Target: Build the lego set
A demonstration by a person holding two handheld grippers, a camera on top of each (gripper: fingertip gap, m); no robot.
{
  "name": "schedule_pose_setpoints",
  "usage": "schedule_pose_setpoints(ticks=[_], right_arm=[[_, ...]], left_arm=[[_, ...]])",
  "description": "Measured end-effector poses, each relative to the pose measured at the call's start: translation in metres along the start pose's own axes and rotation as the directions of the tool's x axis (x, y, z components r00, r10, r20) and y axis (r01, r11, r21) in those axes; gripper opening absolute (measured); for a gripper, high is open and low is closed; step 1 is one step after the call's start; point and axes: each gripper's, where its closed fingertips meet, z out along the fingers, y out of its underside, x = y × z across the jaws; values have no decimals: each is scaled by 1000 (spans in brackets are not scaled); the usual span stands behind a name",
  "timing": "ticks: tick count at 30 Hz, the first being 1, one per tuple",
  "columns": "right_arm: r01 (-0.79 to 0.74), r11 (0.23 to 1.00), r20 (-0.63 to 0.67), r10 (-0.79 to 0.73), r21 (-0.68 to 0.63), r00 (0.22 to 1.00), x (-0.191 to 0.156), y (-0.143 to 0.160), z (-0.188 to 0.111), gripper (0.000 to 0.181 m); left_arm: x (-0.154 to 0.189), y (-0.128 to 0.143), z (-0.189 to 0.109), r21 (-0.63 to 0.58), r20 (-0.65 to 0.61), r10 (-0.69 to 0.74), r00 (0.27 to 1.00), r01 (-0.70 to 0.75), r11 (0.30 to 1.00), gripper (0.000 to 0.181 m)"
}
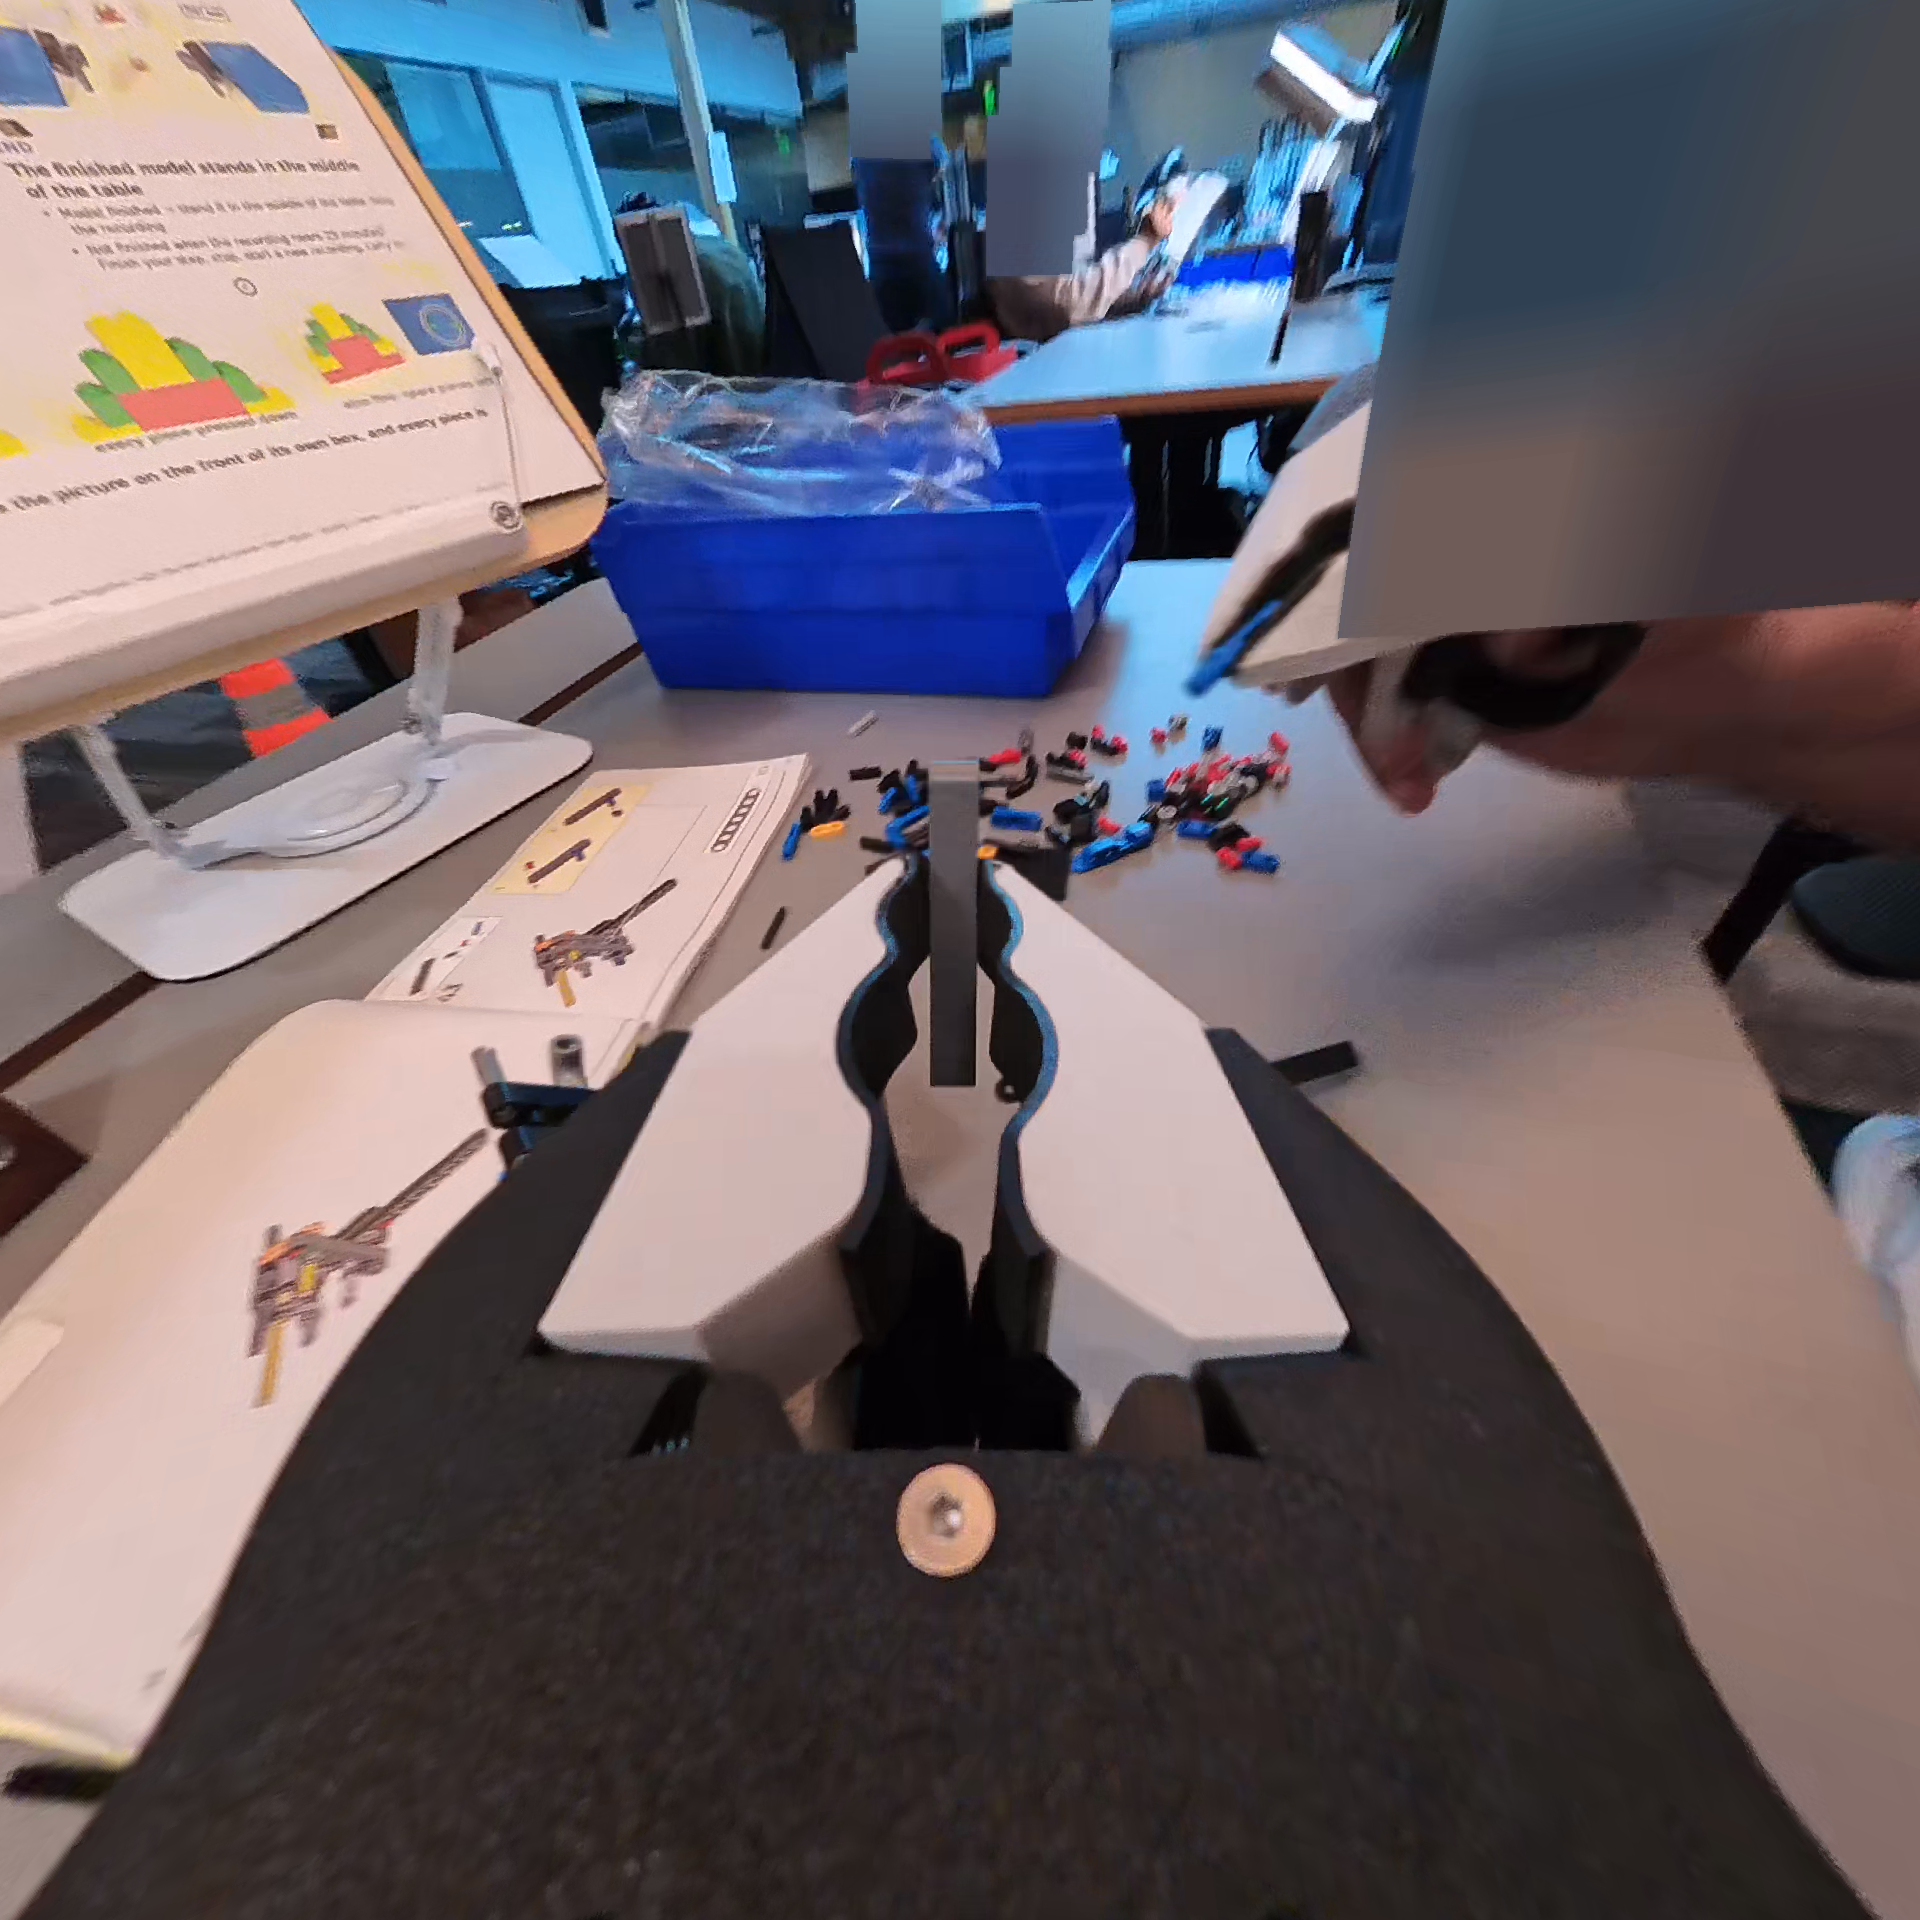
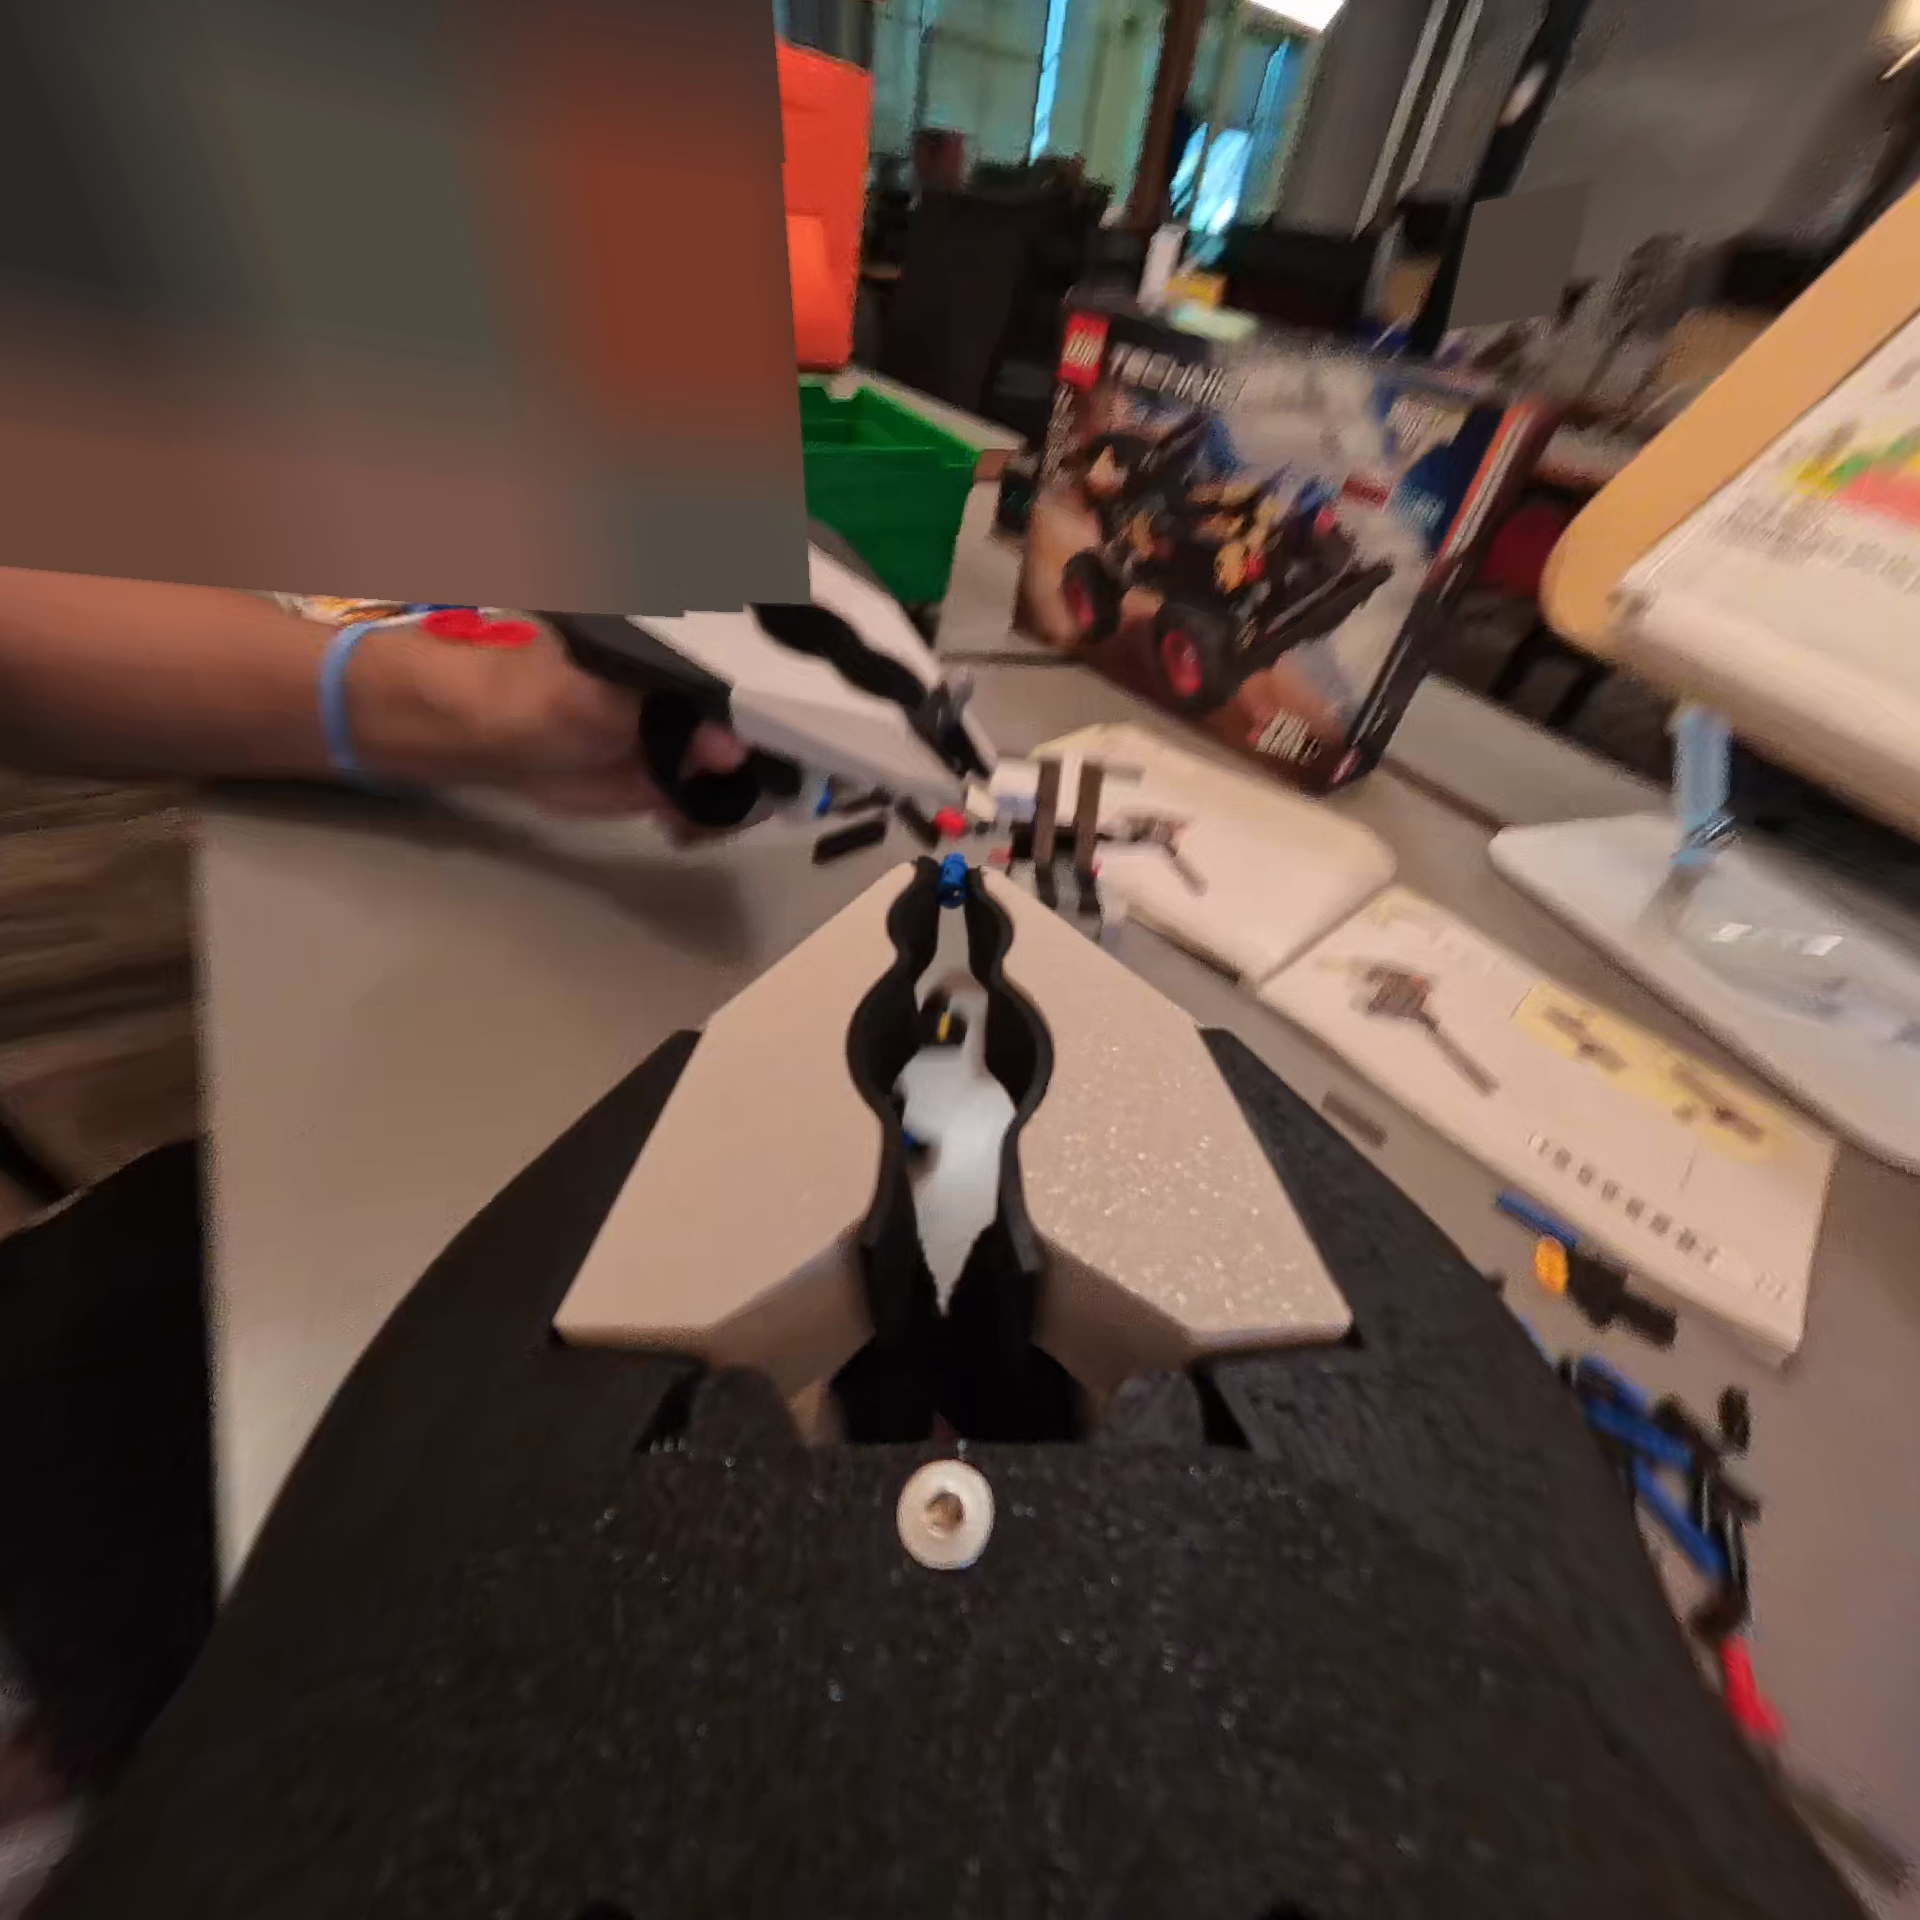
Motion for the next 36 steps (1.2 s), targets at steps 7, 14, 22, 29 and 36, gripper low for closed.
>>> schedule_pose_setpoints(ticks=[7, 14, 22, 29, 36], right_arm=[[27, 988, -208, 5, 152, 978, -5, -43, 51, 4], [-60, 989, -269, 95, 137, 958, -3, -32, 70, 4], [-80, 983, -282, 126, 167, 951, -2, -30, 71, 4], [-88, 978, -276, 139, 191, 951, -2, -30, 73, 4], [-89, 977, -287, 143, 193, 947, 0, -29, 77, 4]], left_arm=[[-7, -19, -8, 140, -31, -202, 979, 204, 969, 6], [-16, -21, -12, 156, -4, -238, 971, 236, 959, 6], [-16, -20, -10, 136, 54, -157, 986, 149, 979, 6], [-16, -19, -10, 133, 72, -144, 987, 133, 982, 6], [-20, -17, -9, 119, 157, -105, 982, 87, 989, 6]])
